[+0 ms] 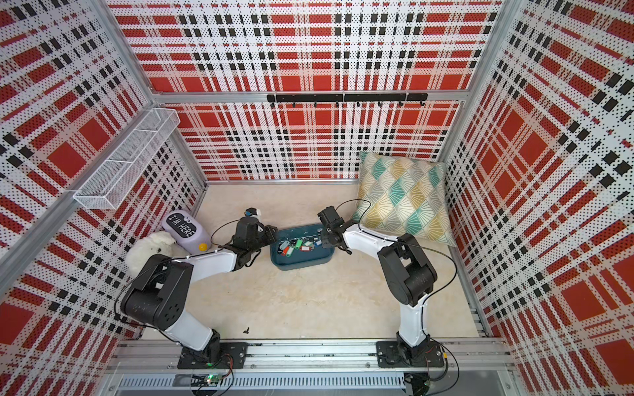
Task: Take the keys out of the storage box
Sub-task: Move the storage box to the center of the board.
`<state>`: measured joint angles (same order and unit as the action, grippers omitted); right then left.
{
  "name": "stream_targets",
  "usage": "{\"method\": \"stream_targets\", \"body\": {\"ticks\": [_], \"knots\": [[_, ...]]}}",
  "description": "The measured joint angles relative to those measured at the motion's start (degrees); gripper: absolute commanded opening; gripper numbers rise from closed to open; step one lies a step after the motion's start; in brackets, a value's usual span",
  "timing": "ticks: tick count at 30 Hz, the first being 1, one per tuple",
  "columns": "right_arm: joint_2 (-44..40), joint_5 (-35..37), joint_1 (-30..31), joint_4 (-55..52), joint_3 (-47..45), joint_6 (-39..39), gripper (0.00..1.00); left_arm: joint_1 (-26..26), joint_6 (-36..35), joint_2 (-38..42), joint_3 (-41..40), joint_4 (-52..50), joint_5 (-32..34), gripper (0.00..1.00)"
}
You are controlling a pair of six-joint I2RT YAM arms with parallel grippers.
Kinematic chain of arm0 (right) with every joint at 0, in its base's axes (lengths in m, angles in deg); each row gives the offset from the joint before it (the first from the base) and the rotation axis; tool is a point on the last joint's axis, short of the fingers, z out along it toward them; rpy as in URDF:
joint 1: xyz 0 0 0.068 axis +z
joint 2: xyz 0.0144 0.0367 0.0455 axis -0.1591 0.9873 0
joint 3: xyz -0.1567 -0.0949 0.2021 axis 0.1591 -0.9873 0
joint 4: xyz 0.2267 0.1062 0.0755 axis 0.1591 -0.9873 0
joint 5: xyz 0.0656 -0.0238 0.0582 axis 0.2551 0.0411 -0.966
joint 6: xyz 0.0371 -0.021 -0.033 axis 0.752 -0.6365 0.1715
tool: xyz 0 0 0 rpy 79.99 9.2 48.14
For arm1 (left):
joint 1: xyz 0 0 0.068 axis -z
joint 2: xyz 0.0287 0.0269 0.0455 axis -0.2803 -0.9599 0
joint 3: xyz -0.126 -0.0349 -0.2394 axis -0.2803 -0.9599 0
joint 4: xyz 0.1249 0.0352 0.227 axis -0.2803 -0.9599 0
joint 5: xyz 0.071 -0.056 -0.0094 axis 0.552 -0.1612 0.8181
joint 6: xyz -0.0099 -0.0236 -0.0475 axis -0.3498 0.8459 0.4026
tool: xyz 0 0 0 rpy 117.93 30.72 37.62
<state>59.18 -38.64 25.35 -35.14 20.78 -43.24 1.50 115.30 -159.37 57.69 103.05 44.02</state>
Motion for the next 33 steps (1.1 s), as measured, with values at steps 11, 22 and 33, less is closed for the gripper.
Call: {"method": "stream_targets", "body": {"ticks": [11, 22, 33], "knots": [[1.0, 2.7, -0.2, 0.3, 1.1, 2.6, 0.11, -2.3, -0.7, 2.3, 1.4, -4.5, 0.7, 0.64], [3.8, 4.3, -0.5, 1.6, 4.1, 3.9, 0.11, 1.0, 0.5, -0.6, 0.0, -4.1, 1.2, 0.24], [8.2, 5.2, -2.1, 2.2, 9.7, 3.6, 0.12, -1.0, 0.2, -9.9, 8.0, -3.5, -1.2, 0.19]]}}
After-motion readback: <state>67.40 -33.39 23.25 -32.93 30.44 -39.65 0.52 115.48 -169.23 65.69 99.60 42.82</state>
